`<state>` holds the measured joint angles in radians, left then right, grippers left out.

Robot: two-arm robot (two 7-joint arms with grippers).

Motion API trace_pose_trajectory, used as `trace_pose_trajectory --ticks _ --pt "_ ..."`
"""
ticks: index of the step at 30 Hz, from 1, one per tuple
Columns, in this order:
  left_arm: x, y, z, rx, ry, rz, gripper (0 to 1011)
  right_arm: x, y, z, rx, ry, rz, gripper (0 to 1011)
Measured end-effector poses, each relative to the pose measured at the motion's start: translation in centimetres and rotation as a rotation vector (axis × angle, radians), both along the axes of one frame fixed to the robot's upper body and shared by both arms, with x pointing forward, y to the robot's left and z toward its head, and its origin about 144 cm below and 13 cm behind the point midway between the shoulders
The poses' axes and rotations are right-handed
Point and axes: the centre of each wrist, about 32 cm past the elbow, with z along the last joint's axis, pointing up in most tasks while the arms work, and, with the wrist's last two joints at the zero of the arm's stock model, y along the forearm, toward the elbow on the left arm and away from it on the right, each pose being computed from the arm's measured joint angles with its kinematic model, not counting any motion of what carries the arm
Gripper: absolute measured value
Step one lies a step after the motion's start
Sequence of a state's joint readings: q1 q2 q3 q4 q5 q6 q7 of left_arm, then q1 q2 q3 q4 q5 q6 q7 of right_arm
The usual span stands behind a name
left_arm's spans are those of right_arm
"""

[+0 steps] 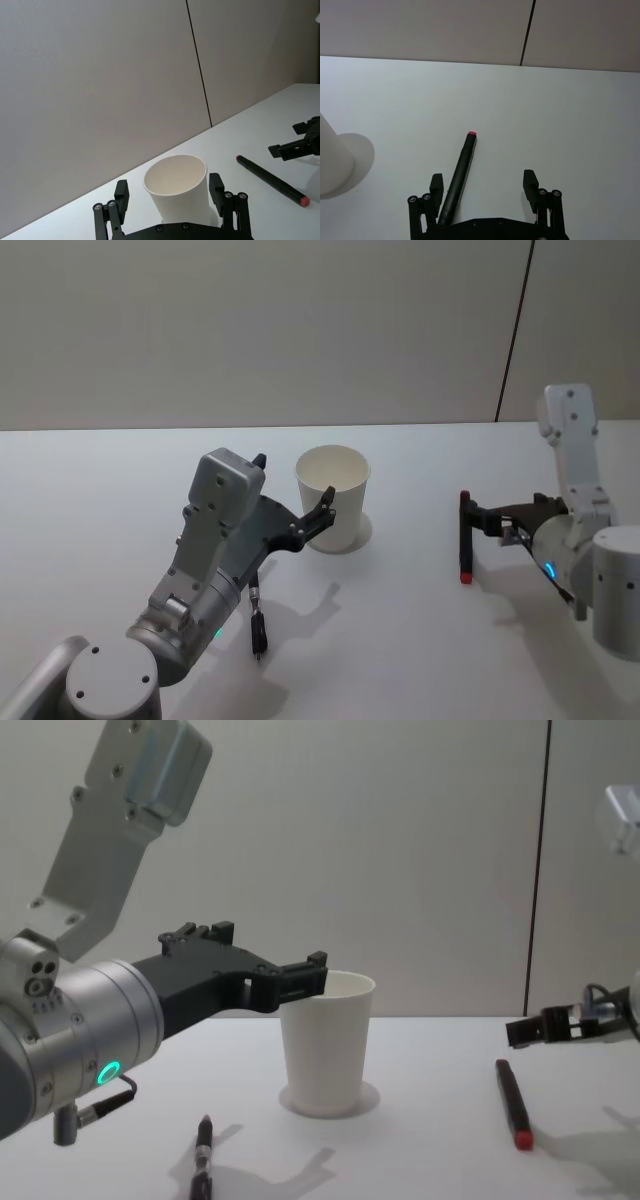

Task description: Place the pen into the pen holder.

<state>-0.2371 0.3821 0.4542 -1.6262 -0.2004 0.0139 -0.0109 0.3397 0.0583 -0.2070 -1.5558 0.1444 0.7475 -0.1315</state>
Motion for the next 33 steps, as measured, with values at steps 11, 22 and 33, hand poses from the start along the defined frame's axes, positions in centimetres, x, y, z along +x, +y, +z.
trace_pose_trajectory --ticks 11,22,33 --pt "0.0 0.0 0.0 0.0 0.0 0.0 1001 1.0 0.3 0.2 -0.008 0.03 0.013 1001" --pt "0.0 0.0 0.0 0.0 0.0 0.0 1001 2.2 0.7 0.1 -0.011 0.079 0.009 1001" --pt "0.0 0.0 0.0 0.0 0.0 0.0 1001 3.4 1.4 -0.2 -0.01 0.131 -0.006 1001"
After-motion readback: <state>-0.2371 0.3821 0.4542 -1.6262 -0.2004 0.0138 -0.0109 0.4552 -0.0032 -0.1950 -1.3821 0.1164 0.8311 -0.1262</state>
